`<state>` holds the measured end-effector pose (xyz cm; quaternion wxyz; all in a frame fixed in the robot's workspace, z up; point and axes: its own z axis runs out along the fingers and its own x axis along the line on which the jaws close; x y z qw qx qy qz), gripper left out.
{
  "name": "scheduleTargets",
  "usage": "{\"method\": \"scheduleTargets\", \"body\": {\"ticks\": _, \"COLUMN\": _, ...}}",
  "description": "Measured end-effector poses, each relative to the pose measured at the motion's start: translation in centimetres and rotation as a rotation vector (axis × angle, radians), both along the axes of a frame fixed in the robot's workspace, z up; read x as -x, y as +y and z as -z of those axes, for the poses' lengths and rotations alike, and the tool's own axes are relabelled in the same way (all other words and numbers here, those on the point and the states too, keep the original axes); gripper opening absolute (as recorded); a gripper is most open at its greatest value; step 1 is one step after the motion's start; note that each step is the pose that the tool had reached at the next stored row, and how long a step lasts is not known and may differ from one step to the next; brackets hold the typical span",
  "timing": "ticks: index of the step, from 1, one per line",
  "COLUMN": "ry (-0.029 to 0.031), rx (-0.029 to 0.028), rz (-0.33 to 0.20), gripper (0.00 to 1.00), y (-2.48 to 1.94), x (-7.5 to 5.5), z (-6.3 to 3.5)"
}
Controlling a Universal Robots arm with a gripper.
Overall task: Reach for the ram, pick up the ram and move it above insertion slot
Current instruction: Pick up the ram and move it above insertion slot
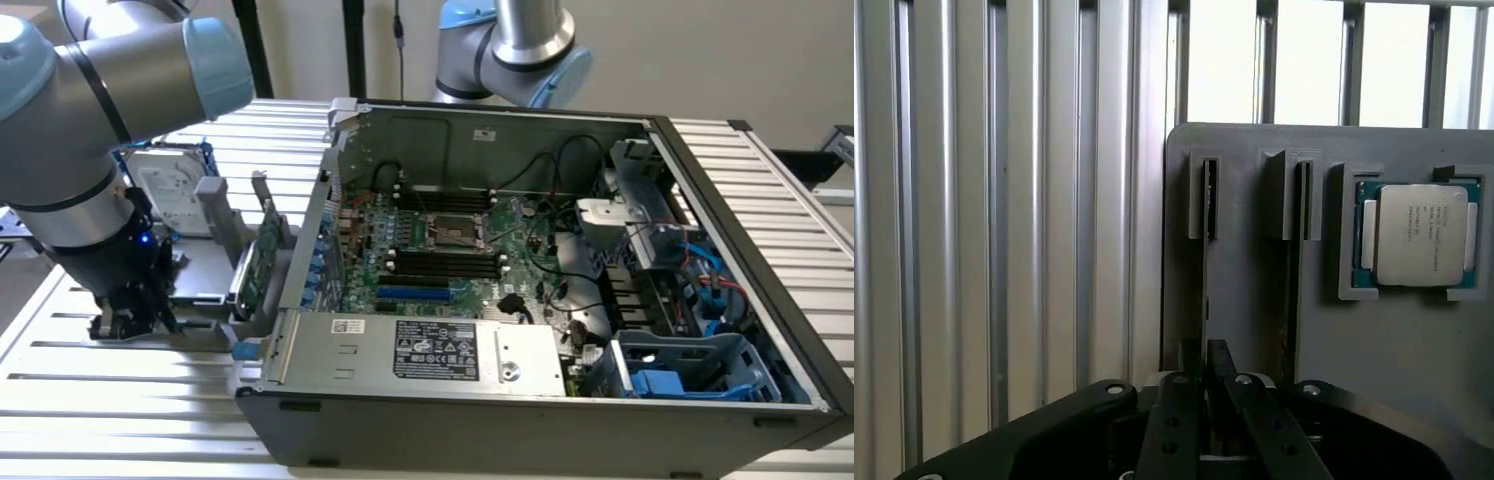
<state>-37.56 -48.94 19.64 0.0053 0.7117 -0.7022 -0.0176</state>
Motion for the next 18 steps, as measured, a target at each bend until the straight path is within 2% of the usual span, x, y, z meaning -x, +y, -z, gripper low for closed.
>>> {"method": "scheduleTargets", "body": {"ticks": 12, "ry": -0.0006, "rx": -0.0037, "rz": 0.0, "gripper": 0.14, "y": 0.01, "x": -0.09, "z": 0.01}}
{"method": "scheduleTargets", "body": {"ticks": 18, "ry": -0.0001, "rx": -0.0052, "rz": 0.0, "gripper": 0.14, "y": 0.0, "x": -0.09, "z": -0.4}}
